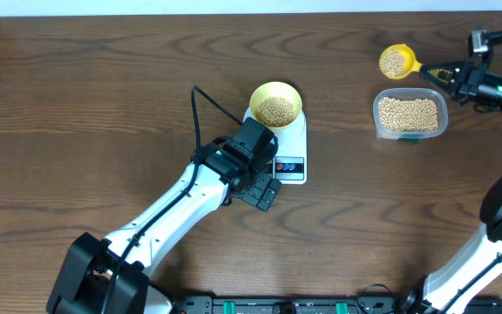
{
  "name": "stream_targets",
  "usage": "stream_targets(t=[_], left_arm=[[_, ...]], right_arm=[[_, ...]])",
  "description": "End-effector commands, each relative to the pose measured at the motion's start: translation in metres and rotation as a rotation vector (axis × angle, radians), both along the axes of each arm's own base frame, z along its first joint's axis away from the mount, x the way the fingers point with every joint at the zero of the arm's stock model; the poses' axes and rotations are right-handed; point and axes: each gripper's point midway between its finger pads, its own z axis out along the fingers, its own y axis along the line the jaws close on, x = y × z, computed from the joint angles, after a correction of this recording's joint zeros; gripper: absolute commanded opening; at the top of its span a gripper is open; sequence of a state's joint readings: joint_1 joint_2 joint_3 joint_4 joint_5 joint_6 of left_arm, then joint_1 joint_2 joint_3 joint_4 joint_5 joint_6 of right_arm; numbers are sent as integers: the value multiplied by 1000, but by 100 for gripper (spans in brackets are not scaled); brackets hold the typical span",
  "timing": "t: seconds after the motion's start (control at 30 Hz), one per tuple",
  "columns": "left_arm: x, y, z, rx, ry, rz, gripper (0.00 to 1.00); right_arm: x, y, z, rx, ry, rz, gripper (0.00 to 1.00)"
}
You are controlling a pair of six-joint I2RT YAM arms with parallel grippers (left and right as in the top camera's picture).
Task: Scoop item into bowl and weigh 50g on scale
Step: 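Carry the filled scoop left and tip it over the yellow bowl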
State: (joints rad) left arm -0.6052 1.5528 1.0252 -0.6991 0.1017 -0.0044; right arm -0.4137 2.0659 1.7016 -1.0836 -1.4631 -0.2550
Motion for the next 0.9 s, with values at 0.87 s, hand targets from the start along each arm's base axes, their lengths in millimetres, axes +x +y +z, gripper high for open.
stream_targets(t=[0.87], left_arm=[[2, 0, 3, 0, -7, 17, 98]], right_arm=[[8, 133, -4, -15, 46, 267, 1]])
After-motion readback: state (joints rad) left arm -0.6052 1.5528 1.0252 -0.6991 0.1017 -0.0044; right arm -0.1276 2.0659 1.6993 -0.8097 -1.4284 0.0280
